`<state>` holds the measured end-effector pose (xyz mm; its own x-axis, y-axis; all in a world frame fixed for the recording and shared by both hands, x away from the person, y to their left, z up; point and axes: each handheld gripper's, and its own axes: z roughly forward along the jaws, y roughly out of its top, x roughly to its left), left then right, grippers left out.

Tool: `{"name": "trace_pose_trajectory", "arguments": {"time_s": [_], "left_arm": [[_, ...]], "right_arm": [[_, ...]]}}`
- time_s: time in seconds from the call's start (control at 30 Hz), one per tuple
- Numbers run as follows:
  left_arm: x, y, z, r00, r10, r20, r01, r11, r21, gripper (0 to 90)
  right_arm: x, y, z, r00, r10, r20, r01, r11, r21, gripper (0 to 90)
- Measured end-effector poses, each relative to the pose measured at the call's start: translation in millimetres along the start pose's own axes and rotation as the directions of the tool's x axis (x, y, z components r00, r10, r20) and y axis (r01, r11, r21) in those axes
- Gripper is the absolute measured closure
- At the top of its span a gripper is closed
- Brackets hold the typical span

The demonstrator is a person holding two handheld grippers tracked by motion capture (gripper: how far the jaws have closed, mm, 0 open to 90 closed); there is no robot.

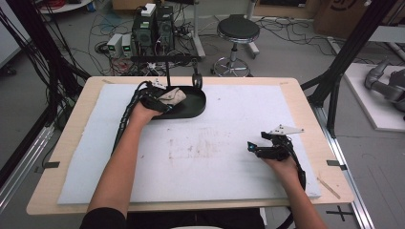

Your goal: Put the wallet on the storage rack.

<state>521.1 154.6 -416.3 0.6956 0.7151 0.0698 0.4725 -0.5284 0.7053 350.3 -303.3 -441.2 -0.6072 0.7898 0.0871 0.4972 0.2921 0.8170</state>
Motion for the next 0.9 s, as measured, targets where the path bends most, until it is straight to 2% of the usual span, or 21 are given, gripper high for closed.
{"name": "trace_pose_trajectory", "arguments": {"time_s": [0.13,0.23,0.33,0.53,0.7,0.9], "left_arm": [[1.2,-1.5,1.5,0.9999,-0.012,-0.006,0.012,0.9999,0.007,34.1],[2.4,-1.6,-0.3,0.9997,-0.026,-0.006,0.026,0.9997,-0.006,31.9],[3.3,-0.6,-5.0,0.9996,-0.029,-0.006,0.029,0.9993,-0.021,33.6],[2.4,-0.5,-18.8,0.9989,-0.047,-0.004,0.047,0.9973,-0.056,30.8],[-4.2,-4.4,-32.8,0.9987,-0.049,0.008,0.050,0.9952,-0.084,28.4],[-21.0,-12.1,-51.8,0.9986,-0.034,0.041,0.039,0.9925,-0.116,24.4]], "right_arm": [[0.7,0.0,-0.1,1.0000,0.002,-0.001,-0.002,1.000,0.004,20.5],[1.0,0.2,-1.6,1.0000,0.005,0.001,-0.005,1.000,-0.002,20.5],[0.9,0.2,-1.5,1.0000,0.005,0.002,-0.005,1.000,0.001,20.5],[0.9,0.3,-1.5,1.0000,0.006,0.003,-0.006,1.000,-0.004,20.5],[0.9,0.5,-1.8,1.0000,0.005,0.002,-0.005,1.000,-0.007,20.5],[1.0,0.9,-0.6,1.0000,0.000,-0.004,0.000,1.000,-0.006,20.5]]}}
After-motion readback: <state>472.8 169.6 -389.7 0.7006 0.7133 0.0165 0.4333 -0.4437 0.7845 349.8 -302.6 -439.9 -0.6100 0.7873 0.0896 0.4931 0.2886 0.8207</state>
